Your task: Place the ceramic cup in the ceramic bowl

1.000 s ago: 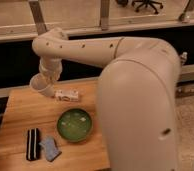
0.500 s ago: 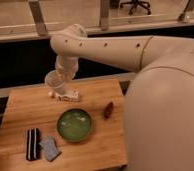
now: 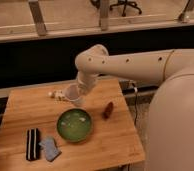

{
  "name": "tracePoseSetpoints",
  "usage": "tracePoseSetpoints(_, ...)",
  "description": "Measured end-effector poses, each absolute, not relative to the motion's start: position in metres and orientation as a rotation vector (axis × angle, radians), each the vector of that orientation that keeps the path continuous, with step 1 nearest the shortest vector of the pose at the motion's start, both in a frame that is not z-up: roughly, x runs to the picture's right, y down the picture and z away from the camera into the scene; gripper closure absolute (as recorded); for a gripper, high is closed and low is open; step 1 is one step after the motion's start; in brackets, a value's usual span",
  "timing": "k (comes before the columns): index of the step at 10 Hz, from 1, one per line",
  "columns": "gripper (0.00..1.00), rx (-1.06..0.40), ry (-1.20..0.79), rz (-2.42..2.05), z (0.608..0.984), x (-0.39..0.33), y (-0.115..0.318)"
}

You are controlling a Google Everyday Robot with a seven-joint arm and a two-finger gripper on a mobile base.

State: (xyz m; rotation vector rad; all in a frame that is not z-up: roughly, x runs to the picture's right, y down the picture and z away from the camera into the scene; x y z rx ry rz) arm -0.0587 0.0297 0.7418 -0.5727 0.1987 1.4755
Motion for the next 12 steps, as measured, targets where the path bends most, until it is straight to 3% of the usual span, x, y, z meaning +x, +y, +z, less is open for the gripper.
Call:
tracePoseSetpoints(7, 1.0, -0.631, 0.24, 1.419, 0.726, -0.079, 0.093)
tracePoseSetpoints(12, 1.0, -0.701, 0.33, 1.357, 0.739, -0.09, 0.127)
